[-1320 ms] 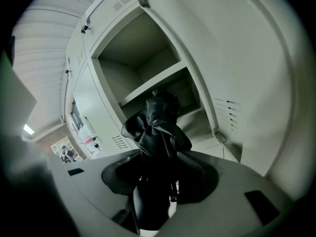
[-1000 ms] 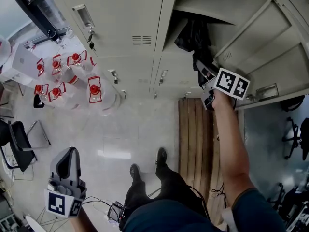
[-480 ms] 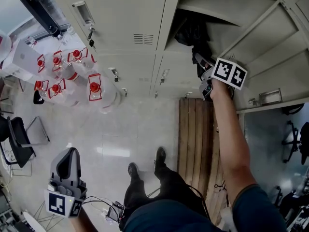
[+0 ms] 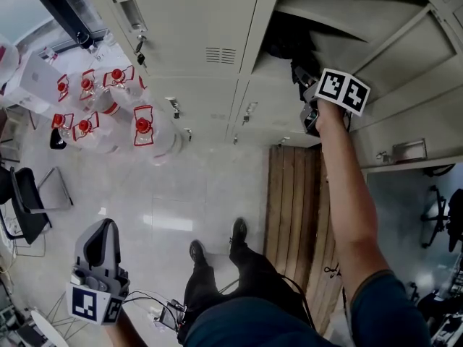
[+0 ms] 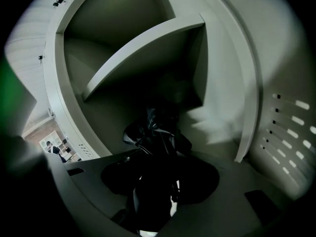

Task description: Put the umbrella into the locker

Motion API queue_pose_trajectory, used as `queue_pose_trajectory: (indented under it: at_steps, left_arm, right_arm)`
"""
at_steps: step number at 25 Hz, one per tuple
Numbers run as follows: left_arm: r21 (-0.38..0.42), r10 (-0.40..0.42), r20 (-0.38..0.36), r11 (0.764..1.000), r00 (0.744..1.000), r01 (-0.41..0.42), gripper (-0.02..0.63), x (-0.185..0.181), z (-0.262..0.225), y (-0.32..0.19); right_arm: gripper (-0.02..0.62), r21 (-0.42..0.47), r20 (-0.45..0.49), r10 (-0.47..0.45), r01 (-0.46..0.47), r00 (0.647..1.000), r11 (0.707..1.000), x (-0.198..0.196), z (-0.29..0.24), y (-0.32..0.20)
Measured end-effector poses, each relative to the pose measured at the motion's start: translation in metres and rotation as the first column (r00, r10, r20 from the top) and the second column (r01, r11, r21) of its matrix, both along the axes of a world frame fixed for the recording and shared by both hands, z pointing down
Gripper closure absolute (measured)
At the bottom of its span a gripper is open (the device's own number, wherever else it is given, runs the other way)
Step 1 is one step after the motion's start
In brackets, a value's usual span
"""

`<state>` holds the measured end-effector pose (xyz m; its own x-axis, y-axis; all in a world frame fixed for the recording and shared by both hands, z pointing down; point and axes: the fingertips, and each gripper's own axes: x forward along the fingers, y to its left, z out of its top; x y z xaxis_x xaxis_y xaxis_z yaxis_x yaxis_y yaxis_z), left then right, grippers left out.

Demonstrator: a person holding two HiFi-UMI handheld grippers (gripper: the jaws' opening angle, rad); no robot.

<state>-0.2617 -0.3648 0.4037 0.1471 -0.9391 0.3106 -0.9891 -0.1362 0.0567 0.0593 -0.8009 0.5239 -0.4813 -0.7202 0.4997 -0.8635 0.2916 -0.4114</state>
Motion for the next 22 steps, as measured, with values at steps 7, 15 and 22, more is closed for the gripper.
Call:
queue_pose_trajectory:
  at_steps: [7,15,22]
  left_arm:
    - [0.005,-0.008,0.002,1.0,1.0,0.008,0.588,-0.002,-0.003,0.003]
    - [0.023,-0.014,-0.002,1.0,1.0,0.014,0.588,-0.01,-0.009,0.011]
    - [0.087,0.011,0.02,0.996,1.0,-0.012,0.588,-0.027,-0.028,0.021]
  right_arm:
    - [0.392,0.017,-0.094,0.026,-0.025,0.995,1.0,-0.008,0.0,-0.026]
    - [0.379,0.064,-0.308,-0.029,0.051,0.951,0.997,-0.019,0.004,-0.04]
    - [0.37,0.174,-0.336,0.076,-0.017,0.939,0.985,-0.001,-0.028,-0.013]
